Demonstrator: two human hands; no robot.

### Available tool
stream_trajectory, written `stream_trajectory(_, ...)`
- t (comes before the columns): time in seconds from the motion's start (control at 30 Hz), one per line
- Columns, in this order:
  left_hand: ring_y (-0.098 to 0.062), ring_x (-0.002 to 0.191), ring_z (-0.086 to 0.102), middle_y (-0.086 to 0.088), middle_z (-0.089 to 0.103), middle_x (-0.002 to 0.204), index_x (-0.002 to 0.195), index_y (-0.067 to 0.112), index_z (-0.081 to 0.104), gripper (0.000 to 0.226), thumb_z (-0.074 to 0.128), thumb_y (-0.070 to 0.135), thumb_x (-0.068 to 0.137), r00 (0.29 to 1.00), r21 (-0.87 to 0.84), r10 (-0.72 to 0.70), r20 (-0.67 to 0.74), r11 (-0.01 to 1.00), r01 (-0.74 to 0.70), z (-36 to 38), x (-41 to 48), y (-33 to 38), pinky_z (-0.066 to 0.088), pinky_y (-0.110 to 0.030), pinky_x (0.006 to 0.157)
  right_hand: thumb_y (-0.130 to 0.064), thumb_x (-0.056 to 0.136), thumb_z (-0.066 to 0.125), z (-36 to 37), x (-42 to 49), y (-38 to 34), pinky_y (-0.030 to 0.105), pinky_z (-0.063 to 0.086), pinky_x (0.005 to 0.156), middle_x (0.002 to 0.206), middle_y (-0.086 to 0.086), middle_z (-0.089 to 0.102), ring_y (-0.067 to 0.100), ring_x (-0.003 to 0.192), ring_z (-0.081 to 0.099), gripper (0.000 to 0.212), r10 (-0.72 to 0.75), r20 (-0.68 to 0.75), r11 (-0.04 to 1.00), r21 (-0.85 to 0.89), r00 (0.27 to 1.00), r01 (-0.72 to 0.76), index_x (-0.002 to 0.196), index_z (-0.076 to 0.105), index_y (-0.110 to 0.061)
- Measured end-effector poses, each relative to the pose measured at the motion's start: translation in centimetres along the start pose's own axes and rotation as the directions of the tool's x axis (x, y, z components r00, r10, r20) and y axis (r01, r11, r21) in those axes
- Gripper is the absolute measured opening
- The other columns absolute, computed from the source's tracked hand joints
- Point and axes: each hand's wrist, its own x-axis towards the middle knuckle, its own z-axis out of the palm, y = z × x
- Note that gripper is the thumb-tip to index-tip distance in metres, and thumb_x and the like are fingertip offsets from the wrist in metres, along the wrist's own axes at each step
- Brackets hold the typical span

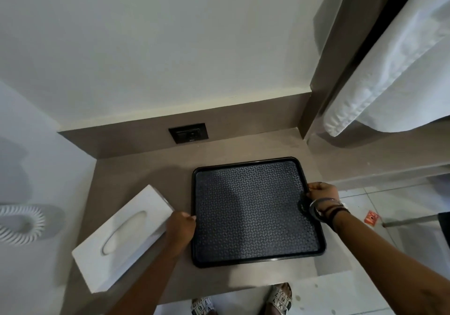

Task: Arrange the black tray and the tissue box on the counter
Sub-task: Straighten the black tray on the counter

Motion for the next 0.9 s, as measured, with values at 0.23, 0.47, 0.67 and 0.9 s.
stream_trajectory(0.23,-0.042,0.069,0.064,-0.014,0.050,0.047,0.043,0.012,0.043,0.052,0.066,0.011,0.088,1.000,0.013,-0.029,0.000,0.999,0.029,1.5,-1.2,-1.5,0.034,-0.031,0.059,0.014,0.076,0.058,0.6,0.6,0.6,0.031,0.049,0.076,0.081,0.011,0.068,0.024,0.075,0.061,0.020,-0.011,0.043,0.998,-0.064,0.999,0.013,0.084,0.072,0.002)
stream_trajectory(0.47,-0.042,0.072,0.062,-0.019,0.052,0.056,0.047,0.016,0.035,0.051,0.062,0.009,0.089,0.999,0.035,-0.022,-0.032,0.999,0.023,2.2,-2.0,-1.7,0.036,-0.035,0.061,0.012,0.078,0.057,0.8,0.2,0.6,0.037,0.052,0.085,0.088,0.012,0.068,0.024,0.080,0.060,0.023,-0.014,0.059,0.994,-0.110,0.998,0.021,0.094,0.071,0.004)
stream_trajectory(0.67,-0.026,0.059,0.048,-0.003,0.041,0.053,0.052,0.016,0.037,0.046,0.058,0.016,0.093,0.999,0.028,-0.016,-0.037,0.999,0.017,2.0,-2.6,-1.6,0.034,-0.033,0.059,-0.003,0.078,0.067,0.3,-1.7,1.1,0.044,0.054,0.092,0.100,0.013,0.073,0.032,0.095,0.068,0.027,-0.039,0.099,0.977,-0.205,0.994,0.058,0.104,0.071,-0.006)
stream_trajectory(0.9,-0.030,0.088,0.063,-0.011,0.063,0.093,0.097,0.006,0.060,0.040,0.056,0.046,0.092,0.988,0.156,0.047,-0.145,0.987,-0.024,2.2,-6.3,-0.6,0.050,-0.037,0.070,-0.026,0.088,0.064,0.2,-7.4,3.0,0.044,0.044,0.097,0.130,0.024,0.055,0.039,0.115,0.053,0.050,-0.362,0.031,0.807,-0.489,0.931,0.330,0.129,0.056,0.001)
